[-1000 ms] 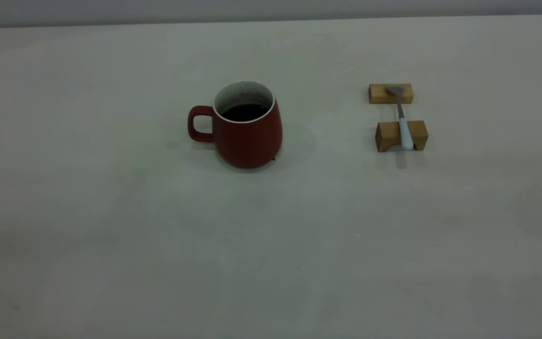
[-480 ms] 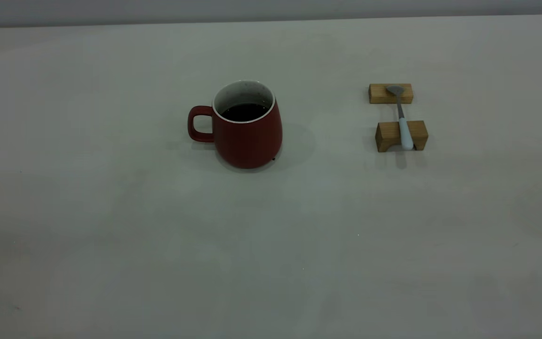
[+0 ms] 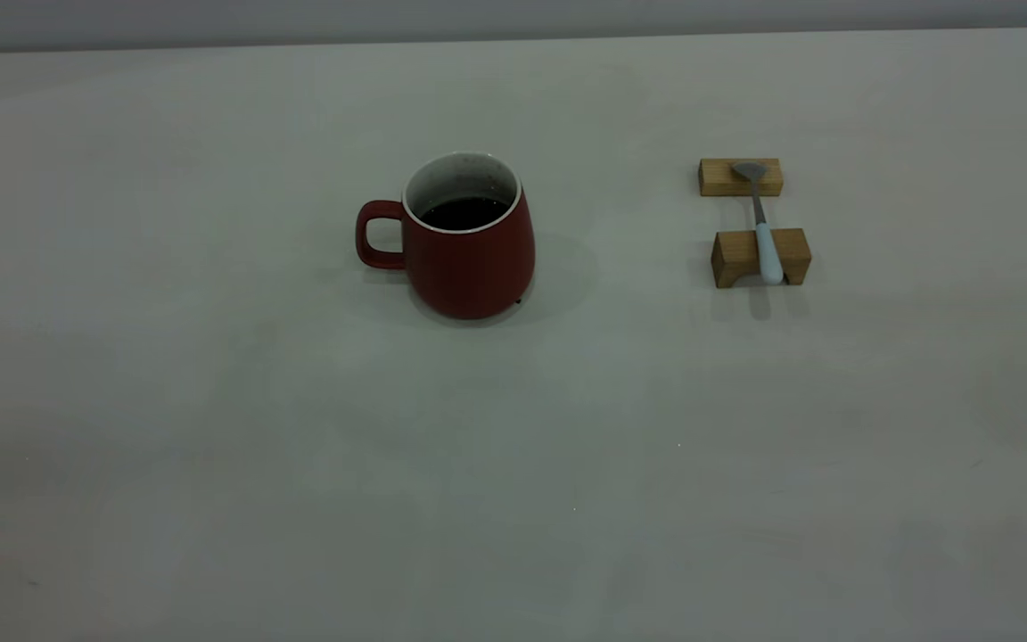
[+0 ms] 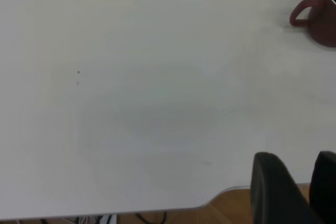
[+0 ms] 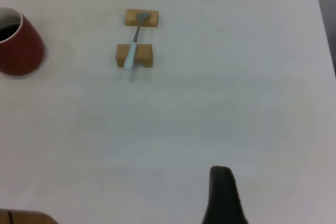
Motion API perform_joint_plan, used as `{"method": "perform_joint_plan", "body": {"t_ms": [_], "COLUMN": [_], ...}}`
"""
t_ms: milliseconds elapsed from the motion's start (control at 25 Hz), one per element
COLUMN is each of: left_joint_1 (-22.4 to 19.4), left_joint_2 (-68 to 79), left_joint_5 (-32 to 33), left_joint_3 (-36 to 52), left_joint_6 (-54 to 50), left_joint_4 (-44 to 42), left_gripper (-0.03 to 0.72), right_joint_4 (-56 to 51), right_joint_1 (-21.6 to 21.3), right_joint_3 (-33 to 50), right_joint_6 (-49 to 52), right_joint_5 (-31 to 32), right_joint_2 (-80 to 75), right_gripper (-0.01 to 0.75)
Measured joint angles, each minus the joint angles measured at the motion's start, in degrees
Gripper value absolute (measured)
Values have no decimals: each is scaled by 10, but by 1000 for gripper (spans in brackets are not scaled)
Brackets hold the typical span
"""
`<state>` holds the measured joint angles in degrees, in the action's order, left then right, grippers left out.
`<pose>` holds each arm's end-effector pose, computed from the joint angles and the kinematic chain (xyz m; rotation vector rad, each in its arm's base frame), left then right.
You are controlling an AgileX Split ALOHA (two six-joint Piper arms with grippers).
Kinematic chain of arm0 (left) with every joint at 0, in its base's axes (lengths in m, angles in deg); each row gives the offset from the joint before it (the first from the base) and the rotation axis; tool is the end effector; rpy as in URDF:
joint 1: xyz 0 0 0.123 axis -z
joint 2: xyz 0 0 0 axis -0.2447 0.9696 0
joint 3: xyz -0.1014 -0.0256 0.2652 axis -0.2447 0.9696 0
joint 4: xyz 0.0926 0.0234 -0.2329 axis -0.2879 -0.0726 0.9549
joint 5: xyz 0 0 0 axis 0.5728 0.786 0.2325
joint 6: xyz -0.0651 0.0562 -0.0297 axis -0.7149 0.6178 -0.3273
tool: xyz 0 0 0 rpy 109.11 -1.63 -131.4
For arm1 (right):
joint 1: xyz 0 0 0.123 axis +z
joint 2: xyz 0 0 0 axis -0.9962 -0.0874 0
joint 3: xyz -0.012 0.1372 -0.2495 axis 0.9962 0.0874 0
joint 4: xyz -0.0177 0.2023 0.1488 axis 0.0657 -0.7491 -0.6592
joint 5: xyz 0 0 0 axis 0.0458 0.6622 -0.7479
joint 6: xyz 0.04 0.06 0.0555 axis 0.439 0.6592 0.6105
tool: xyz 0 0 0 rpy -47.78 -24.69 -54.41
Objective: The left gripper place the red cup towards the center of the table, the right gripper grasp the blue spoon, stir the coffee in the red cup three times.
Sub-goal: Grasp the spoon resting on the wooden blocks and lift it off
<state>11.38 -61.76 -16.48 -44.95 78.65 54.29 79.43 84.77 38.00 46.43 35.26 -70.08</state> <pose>-0.0093 -0.0044 0.2682 0.0382 2.1074 0.0195 -0.0021 0.0068 0.2631 -0.0879 2.1670 0.0508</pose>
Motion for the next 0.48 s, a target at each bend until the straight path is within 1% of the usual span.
{"method": "perform_joint_plan", "body": {"t_ms": [240, 320, 480], "left_joint_1": [0, 0, 0], "left_joint_2": [0, 0, 0], "left_joint_5": [0, 0, 0], "left_joint_3": [0, 0, 0], "left_joint_6": [0, 0, 0], "left_joint_4": [0, 0, 0], "left_gripper": [243, 243, 243], "right_joint_4": [-13, -13, -19], "right_joint_1": [0, 0, 0], "right_joint_3": [-1, -13, -76], "right_joint_6": [4, 6, 9], "right_joint_5": [-3, -6, -34], "right_joint_2": [0, -17, -146], "right_gripper": [580, 580, 586]}}
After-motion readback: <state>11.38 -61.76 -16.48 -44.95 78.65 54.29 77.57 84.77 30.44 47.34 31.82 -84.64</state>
